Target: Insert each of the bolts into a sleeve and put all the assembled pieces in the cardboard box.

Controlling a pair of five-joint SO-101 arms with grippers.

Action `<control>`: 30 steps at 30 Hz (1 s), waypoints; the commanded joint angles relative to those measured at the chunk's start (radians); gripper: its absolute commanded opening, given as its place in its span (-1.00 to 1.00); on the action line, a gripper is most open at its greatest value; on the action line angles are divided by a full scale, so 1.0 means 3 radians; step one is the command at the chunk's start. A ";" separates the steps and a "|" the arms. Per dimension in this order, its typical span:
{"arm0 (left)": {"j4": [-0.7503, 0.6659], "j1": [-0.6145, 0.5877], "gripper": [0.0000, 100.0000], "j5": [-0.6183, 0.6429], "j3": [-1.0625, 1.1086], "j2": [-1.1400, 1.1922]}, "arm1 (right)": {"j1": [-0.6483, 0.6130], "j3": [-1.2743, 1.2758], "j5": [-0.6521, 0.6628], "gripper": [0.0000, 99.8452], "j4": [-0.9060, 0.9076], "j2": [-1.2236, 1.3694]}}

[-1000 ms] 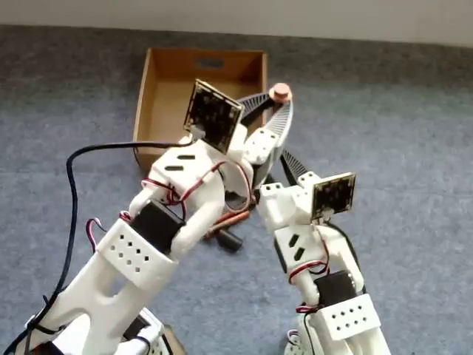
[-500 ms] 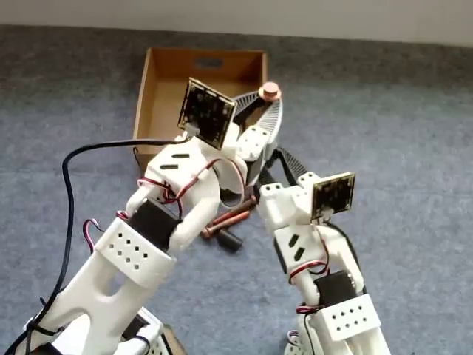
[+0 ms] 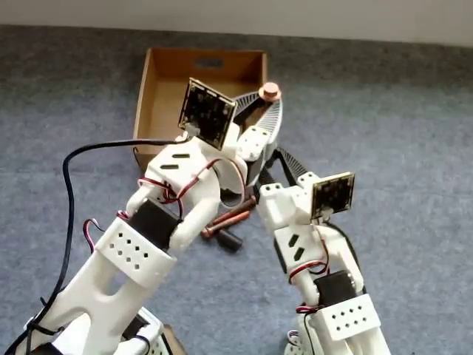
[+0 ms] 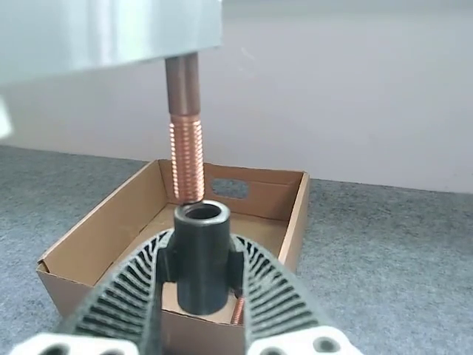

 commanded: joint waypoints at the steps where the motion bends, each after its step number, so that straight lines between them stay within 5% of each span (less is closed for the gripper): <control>1: -0.0061 0.0100 -0.98 0.0020 -0.0130 -0.0038 | -0.0008 -0.0054 -0.0036 -0.99 -0.0064 -0.0069; 12: -0.0031 0.0166 -0.98 0.0020 -0.0120 -0.0038 | -0.0008 -0.0054 -0.0036 -0.99 -0.0059 -0.0069; 30: 0.0788 -0.0156 -0.98 0.0026 -0.0115 -0.0013 | -0.0008 0.0110 -0.0031 -0.99 -0.0064 -0.0064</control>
